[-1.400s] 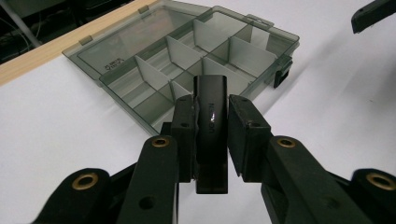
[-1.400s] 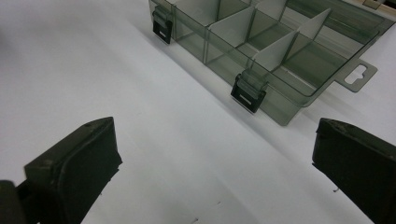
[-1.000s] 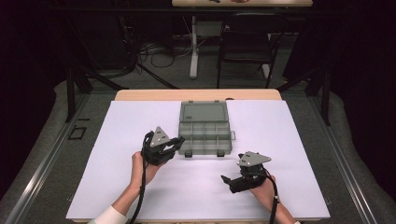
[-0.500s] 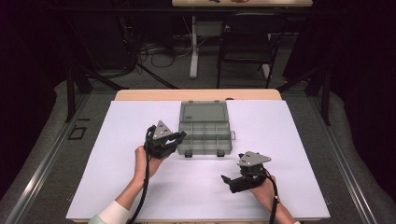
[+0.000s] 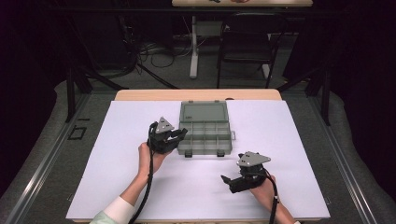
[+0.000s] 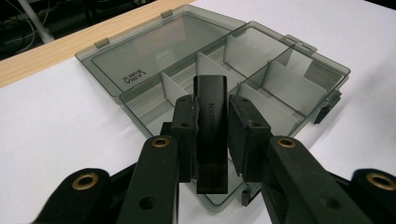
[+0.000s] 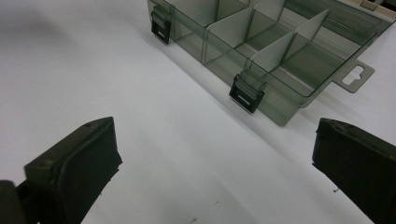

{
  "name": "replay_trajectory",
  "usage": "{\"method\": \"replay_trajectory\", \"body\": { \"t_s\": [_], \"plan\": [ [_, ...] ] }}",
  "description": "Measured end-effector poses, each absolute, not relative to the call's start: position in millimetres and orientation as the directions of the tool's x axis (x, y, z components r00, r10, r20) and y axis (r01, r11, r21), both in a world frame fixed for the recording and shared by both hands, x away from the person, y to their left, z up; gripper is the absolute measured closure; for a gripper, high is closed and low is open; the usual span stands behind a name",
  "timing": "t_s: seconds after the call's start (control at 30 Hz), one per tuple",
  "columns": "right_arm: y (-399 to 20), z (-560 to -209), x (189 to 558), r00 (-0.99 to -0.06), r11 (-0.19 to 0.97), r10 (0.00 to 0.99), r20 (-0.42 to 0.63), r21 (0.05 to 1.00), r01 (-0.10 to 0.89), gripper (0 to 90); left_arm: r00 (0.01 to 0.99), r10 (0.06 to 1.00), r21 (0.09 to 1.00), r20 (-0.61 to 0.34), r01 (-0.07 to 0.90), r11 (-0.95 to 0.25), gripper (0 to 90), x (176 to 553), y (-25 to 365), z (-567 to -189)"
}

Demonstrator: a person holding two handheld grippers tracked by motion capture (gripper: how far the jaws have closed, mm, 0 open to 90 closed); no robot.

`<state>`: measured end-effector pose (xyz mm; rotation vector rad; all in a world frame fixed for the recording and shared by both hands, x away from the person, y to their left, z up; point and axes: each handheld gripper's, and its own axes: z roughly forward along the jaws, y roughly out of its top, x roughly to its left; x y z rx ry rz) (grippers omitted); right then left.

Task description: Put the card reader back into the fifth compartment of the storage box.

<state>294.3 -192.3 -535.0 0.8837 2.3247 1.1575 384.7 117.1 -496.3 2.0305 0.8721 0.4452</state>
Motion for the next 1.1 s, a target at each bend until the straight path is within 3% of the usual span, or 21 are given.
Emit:
{"method": "replay_trajectory", "body": {
  "t_s": [1.1],
  "plan": [
    [-192.1, -534.7, 293.7, -0.724, 0.466, 0.685, -0.075, 0.810, 0.356, 0.0, 0.695, 0.714, 0.794, -0.083, 0.479, -0.374, 73.0, 398.5, 106.6, -517.9]
  ]
}}
